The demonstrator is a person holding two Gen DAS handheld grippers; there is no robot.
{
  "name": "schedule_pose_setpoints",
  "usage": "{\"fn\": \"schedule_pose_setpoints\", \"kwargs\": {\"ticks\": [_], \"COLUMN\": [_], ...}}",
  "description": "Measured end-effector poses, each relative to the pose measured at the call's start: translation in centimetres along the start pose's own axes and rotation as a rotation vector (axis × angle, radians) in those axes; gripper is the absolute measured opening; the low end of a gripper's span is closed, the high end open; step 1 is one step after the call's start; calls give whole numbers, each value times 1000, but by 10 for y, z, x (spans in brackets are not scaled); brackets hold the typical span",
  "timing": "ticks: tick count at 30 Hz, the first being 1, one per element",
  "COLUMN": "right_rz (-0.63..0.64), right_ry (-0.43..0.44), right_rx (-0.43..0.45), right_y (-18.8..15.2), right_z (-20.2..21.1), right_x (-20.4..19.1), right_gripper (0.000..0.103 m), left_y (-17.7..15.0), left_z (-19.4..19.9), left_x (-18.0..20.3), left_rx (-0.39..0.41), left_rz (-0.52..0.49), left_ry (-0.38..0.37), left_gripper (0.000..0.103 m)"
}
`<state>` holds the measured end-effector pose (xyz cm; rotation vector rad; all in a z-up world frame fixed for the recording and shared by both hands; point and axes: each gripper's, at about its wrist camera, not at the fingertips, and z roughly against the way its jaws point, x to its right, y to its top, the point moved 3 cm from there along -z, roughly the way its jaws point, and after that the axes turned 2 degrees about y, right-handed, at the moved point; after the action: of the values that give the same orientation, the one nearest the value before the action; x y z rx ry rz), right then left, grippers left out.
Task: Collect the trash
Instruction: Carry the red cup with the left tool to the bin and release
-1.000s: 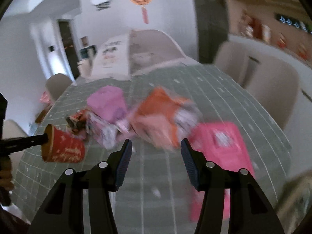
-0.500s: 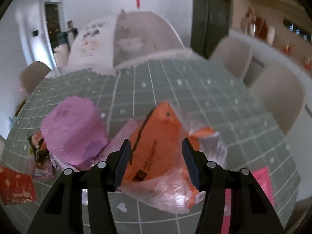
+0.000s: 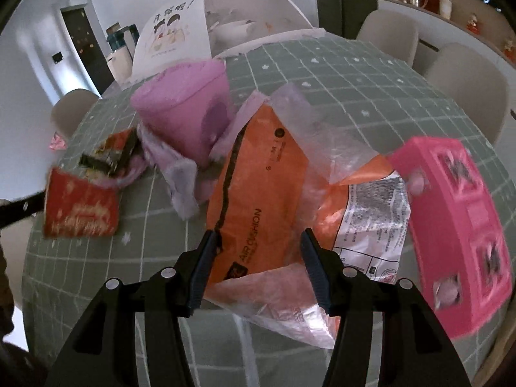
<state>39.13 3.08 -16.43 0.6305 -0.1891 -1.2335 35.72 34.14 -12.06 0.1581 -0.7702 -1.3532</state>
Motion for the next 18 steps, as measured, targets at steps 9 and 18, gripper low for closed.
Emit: {"fn": "schedule_pose_setpoints", "kwargs": {"ticks": [9, 18], "right_rz": [113, 52], "right_ry": [-96, -111], "right_rx": [-70, 63], "right_y": [-14, 2], "right_z": [-22, 30], "right_x": [-24, -15], "right_gripper": [76, 25], "left_y": [7, 6], "left_z": [-9, 2], "left_x": [4, 9], "left_rx": [-15, 4], "left_rz": [-28, -48], "left_ry": [-31, -15], "left_gripper": [3, 3]}}
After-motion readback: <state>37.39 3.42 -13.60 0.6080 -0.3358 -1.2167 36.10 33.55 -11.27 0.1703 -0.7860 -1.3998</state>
